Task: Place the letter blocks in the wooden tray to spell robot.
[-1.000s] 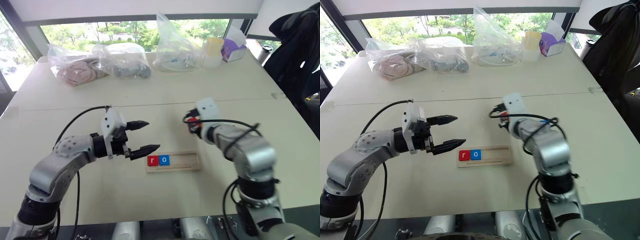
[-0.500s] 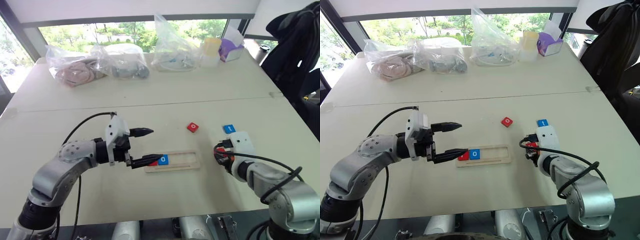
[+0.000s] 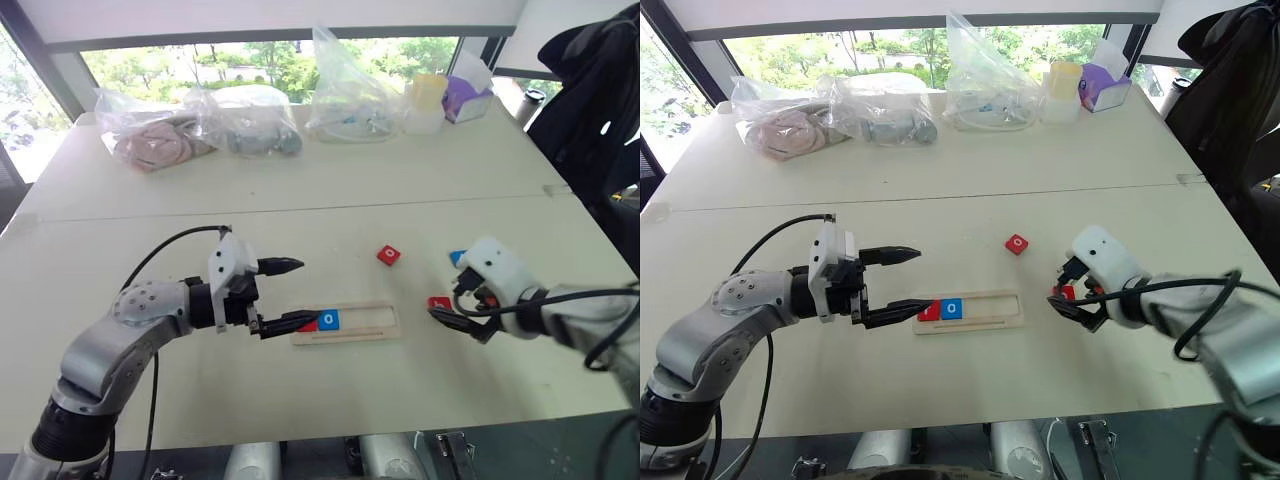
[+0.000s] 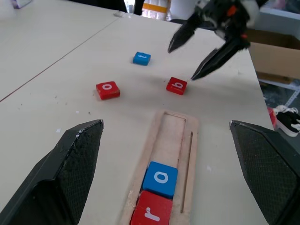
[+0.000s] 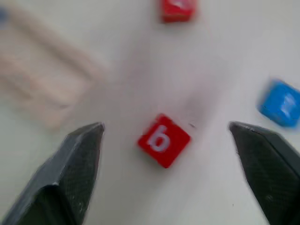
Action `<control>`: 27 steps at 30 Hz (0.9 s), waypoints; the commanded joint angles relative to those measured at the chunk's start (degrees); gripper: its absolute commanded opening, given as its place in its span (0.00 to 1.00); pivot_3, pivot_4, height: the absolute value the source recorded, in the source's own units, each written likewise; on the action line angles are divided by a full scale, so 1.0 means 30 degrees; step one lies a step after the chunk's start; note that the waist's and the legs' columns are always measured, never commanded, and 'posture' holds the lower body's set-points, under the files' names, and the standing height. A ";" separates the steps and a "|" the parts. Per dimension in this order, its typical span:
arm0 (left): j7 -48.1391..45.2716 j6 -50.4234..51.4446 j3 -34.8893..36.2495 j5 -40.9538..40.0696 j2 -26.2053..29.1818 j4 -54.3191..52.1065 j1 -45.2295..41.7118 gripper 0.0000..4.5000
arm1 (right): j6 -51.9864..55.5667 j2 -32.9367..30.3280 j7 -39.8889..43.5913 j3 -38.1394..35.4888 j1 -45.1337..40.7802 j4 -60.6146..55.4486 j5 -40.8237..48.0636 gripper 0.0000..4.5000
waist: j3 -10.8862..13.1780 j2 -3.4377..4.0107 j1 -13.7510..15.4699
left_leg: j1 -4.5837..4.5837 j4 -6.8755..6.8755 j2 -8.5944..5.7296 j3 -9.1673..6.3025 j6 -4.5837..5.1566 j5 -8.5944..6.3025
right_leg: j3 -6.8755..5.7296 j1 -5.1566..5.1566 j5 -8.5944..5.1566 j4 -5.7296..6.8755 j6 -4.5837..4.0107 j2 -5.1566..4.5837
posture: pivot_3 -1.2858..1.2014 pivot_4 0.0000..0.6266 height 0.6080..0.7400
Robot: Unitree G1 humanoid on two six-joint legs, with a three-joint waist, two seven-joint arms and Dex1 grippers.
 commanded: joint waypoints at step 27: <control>0.1433 0.1416 0.2148 -0.1971 0.2012 -0.2927 0.1363 1.00 | -1.7261 0.2656 0.8370 0.4991 -0.2325 1.4262 -0.6352 0.46 | 0.0013 0.0009 0.0085 | 0.0058 0.0047 -0.0004 0.0014 -0.0006 0.0003 | 0.0025 0.0054 0.0060 0.0053 -0.0064 -0.0007 | 0.52 0.24 0.99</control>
